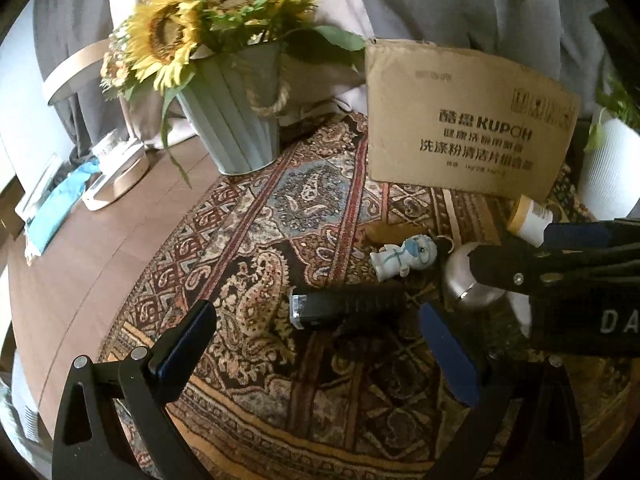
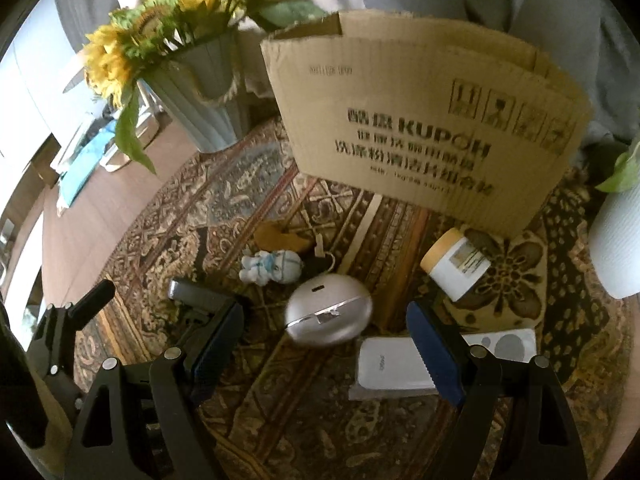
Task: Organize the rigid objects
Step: 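Grasp the black gadget with the left tool while the right tool grasps the silver egg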
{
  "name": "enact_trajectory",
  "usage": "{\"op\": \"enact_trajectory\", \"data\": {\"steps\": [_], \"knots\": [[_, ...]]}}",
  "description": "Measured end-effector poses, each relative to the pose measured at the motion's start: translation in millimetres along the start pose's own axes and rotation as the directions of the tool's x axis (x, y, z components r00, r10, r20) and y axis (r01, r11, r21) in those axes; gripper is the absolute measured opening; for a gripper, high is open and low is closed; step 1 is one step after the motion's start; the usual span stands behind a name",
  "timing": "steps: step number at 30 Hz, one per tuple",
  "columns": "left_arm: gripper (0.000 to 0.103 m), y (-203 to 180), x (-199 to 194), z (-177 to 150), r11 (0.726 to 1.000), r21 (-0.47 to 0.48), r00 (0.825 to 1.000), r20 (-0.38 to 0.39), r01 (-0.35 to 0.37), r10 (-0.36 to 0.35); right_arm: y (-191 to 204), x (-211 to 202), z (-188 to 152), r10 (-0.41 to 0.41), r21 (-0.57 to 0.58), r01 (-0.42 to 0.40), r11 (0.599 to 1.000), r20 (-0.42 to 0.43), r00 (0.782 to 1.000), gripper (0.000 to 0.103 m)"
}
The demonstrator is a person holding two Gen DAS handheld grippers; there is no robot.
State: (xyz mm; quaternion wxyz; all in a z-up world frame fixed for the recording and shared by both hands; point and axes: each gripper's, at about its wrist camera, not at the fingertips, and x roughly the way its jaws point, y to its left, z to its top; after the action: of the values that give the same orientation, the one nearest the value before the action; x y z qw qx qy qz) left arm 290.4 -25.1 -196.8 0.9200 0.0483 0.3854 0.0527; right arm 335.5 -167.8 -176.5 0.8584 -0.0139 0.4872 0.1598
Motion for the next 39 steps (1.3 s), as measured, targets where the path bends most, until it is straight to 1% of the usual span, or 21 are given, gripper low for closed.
{"op": "enact_trajectory", "data": {"steps": [7, 10, 11, 16, 19, 21, 22, 23, 24, 25, 27, 29, 34, 39], "knots": [[0.103, -5, 18, 2, 1.000, 0.015, 0.999, -0.037, -0.004, 0.004, -4, 29, 3, 0.013, 0.008, -0.012, 1.000, -0.090, 0.996, 0.085], [0.103, -8, 24, 3, 0.999, 0.030, 0.999, -0.037, -0.017, 0.019, -4, 36, 3, 0.005, 0.001, -0.005, 1.000, -0.108, 0.994, 0.085], [0.103, -8, 25, 3, 0.999, 0.033, 0.999, -0.040, -0.017, 0.018, -4, 40, 4, -0.003, -0.002, 0.003, 1.000, -0.126, 0.992, 0.085], [0.102, -11, 35, 4, 0.998, 0.053, 0.998, -0.065, -0.018, 0.022, -3, 50, 4, -0.008, -0.004, 0.008, 1.000, -0.152, 0.988, 0.085], [0.101, -9, 41, 4, 0.999, 0.047, 0.996, -0.089, -0.008, 0.012, -1, 55, 5, -0.035, -0.017, 0.033, 0.999, -0.165, 0.986, 0.083], [0.097, -8, 44, 4, 0.999, 0.041, 0.995, -0.099, 0.010, -0.006, -1, 58, 4, -0.037, -0.015, 0.035, 0.999, -0.172, 0.984, 0.082], [0.096, -7, 45, 3, 0.999, 0.034, 0.994, -0.105, 0.024, -0.020, -1, 59, 4, -0.042, -0.014, 0.040, 0.999, -0.177, 0.983, 0.080], [0.093, -6, 46, 3, 0.999, 0.029, 0.994, -0.109, 0.035, -0.032, -1, 61, 4, -0.045, -0.011, 0.044, 0.999, -0.186, 0.981, 0.075], [0.089, -6, 46, 3, 0.999, 0.023, 0.993, -0.112, 0.046, -0.043, -1, 63, 3, -0.043, -0.007, 0.042, 0.999, -0.191, 0.981, 0.074], [0.087, -5, 46, 3, 0.998, 0.018, 0.992, -0.115, 0.061, -0.058, -1, 63, 3, -0.042, -0.005, 0.042, 0.999, -0.188, 0.981, 0.074], [0.078, -4, 46, 3, 0.997, 0.008, 0.990, -0.117, 0.082, -0.080, -2, 62, 3, -0.048, -0.006, 0.047, 0.999, -0.184, 0.982, 0.070], [0.073, -1, 45, 2, 0.994, -0.010, 0.986, -0.122, 0.111, -0.112, -3, 60, 2, -0.047, -0.004, 0.047, 0.999, -0.176, 0.983, 0.063], [0.073, 4, 45, 2, 0.992, -0.034, 0.984, -0.131, 0.118, -0.121, -7, 55, 0, -0.039, 0.015, 0.041, 0.999, -0.160, 0.986, 0.063], [0.073, 11, 40, 3, 0.992, -0.055, 0.984, -0.133, 0.116, -0.122, -10, 45, -5, -0.027, 0.037, 0.032, 0.999, -0.124, 0.992, 0.062]]}}
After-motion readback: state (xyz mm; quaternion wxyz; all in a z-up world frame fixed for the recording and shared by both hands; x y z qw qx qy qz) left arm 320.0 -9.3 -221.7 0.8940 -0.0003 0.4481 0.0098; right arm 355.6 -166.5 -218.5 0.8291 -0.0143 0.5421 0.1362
